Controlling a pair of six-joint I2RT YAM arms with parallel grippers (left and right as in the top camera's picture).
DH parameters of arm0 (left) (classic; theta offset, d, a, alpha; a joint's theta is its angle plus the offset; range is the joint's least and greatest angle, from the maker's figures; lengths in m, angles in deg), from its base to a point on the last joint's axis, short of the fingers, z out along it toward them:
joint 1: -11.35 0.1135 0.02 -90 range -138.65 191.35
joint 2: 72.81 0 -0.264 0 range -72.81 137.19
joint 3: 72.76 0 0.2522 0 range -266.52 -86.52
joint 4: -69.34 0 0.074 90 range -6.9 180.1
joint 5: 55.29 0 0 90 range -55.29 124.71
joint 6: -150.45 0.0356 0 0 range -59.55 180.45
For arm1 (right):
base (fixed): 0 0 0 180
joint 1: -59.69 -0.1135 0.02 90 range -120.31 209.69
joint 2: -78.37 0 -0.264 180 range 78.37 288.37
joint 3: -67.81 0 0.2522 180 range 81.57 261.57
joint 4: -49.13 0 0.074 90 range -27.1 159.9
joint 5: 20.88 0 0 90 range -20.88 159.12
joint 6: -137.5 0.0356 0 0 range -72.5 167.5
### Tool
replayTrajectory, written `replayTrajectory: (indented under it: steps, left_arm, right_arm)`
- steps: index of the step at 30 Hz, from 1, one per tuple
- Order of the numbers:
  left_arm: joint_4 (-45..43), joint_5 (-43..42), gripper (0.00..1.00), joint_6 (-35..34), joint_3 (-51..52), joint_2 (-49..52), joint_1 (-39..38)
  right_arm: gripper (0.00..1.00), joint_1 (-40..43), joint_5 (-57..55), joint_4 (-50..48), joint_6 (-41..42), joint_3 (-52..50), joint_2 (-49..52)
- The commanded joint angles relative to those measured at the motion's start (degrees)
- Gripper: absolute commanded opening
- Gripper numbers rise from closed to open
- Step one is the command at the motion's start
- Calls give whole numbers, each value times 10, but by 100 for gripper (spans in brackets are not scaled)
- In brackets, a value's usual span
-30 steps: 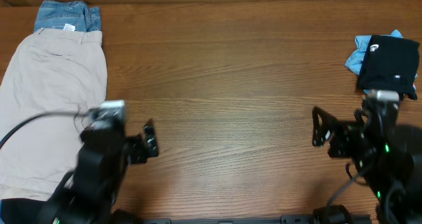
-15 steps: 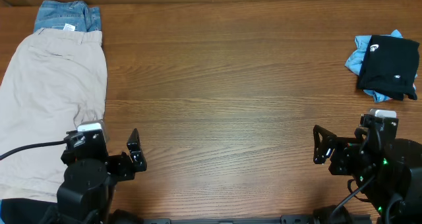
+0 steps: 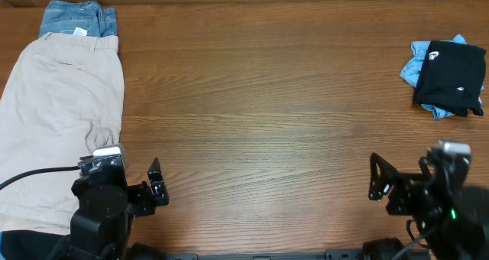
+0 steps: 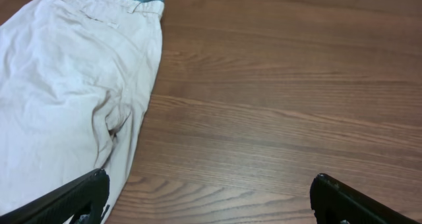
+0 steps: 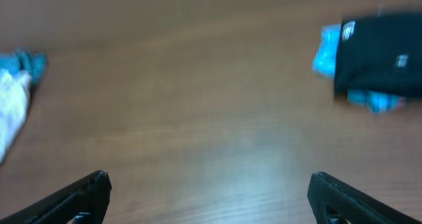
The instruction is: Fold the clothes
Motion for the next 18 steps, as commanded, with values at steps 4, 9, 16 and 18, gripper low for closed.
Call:
replayTrajectory:
  steps: [4, 9, 16, 18]
  left_arm:
    - [0, 11, 100, -5, 6, -3, 0]
    - [0, 11, 100, -5, 6, -3, 0]
    - [0, 11, 100, -5, 6, -3, 0]
    - [0, 11, 100, -5, 6, -3, 0]
  right_arm:
    - [100, 10, -6, -135, -44, -186, -169]
    - [100, 35, 39, -274, -50, -351, -268]
    - [100, 38, 49, -483, -84, -491, -268]
    - [100, 38, 50, -542, -109, -529, -268]
